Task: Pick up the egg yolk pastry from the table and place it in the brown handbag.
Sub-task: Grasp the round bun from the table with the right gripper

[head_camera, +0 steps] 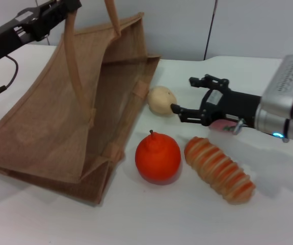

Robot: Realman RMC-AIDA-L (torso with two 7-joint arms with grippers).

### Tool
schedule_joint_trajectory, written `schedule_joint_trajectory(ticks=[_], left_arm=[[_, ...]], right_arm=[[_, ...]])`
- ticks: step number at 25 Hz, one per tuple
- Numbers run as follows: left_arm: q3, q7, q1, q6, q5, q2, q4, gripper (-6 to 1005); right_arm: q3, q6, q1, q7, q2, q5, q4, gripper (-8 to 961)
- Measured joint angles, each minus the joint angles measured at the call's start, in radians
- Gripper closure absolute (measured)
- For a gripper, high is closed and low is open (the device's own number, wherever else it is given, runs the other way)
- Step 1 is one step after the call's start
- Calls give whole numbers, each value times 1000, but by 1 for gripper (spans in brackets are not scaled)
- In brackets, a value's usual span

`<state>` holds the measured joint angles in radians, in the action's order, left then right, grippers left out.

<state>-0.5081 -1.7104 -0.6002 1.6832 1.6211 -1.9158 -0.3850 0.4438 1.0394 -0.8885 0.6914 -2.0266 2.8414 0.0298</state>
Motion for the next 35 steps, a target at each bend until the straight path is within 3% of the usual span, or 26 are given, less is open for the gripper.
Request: schedule_joint_trajectory(ticks=[12, 24, 35], left_arm=[[0, 0, -3, 15, 6, 0, 0, 867], [0, 0, -11, 15, 6, -1, 0, 867], [0, 0, -22, 15, 6, -6, 0, 868]], right_arm=[[-24, -406, -86, -7, -3, 9, -197, 63], [-71, -677, -153, -9, -9, 10, -311, 56], [-71, -806, -182, -8, -16, 9, -344, 61]])
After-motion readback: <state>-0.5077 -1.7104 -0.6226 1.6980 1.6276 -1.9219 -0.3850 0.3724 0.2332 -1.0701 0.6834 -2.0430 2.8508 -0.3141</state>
